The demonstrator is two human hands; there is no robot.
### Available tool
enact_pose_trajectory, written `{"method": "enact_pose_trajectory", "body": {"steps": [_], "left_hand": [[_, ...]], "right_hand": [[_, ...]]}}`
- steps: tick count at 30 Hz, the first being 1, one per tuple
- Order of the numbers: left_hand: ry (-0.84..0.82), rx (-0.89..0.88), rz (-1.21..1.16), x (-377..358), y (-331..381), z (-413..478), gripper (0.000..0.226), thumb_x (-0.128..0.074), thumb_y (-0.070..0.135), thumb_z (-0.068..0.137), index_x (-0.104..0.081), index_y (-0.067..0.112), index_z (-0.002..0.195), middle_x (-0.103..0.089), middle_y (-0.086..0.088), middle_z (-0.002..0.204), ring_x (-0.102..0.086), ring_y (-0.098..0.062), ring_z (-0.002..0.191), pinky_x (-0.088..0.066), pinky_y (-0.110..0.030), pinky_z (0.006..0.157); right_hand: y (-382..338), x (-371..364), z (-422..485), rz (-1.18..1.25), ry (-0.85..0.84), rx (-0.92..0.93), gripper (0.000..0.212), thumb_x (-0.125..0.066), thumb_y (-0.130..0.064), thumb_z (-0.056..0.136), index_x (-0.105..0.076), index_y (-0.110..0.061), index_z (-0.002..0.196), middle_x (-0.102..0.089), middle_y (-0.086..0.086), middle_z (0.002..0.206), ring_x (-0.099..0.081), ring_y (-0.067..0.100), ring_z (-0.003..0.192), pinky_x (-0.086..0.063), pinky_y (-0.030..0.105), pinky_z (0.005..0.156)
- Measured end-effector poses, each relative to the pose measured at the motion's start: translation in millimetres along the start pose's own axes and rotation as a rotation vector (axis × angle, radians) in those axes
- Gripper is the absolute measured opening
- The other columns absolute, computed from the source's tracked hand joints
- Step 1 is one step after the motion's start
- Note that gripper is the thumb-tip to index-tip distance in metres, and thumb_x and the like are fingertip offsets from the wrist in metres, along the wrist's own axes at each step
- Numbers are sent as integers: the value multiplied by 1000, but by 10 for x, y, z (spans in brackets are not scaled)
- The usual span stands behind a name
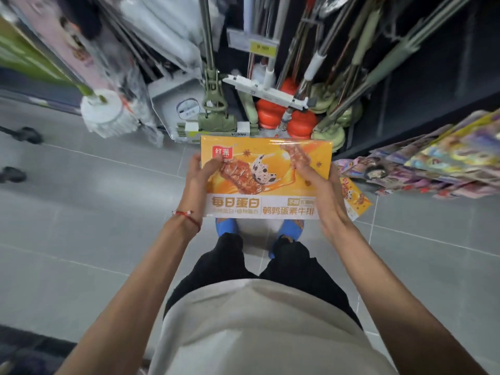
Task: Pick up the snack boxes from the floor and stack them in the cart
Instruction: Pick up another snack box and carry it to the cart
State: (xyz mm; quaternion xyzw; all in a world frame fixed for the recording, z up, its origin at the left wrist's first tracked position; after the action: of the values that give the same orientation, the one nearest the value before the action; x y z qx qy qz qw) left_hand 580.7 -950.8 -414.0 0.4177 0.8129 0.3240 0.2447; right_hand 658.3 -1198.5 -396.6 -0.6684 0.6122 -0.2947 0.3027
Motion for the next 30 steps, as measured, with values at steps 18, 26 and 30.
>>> {"method": "enact_pose_trajectory", "body": {"steps": [18,26,30], "left_hand": [[-121,-301,62,101,1438,-395,58,-66,45,89,-50,23,141,-71,-6,127,-71,-29,112,-54,-53,101],[37,-442,70,133,1534,-781,63,-67,52,87,-50,25,141,-70,-5,130,-70,-28,114,-53,-53,102],[147,-423,24,229,1211,-1054,61,-63,52,88,-50,23,141,-71,-3,127,-72,-26,111,-55,-52,100]], "right_hand": [[-1096,-526,-422,148,-62,266,19,-67,-31,97,-68,-23,114,-80,-1,103,-78,17,94,-61,28,77],[-1167,-598,-340,176,-214,267,64,-74,-53,84,-65,-17,136,-77,12,122,-74,34,111,-56,56,102],[-1049,-605,-358,148,-309,229,73,-76,-58,82,-62,-15,139,-74,16,125,-73,37,113,-57,59,100]]}}
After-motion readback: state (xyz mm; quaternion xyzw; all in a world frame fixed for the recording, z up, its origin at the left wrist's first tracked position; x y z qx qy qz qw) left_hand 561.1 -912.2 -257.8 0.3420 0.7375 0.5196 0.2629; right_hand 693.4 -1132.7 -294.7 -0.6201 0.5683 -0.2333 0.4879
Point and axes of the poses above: each hand's wrist, its own z-axis towards the middle knuckle, its own x-axis out of the back of the hand, y = z × x, the point moved 9 cm from there along z, towards the middle knuckle
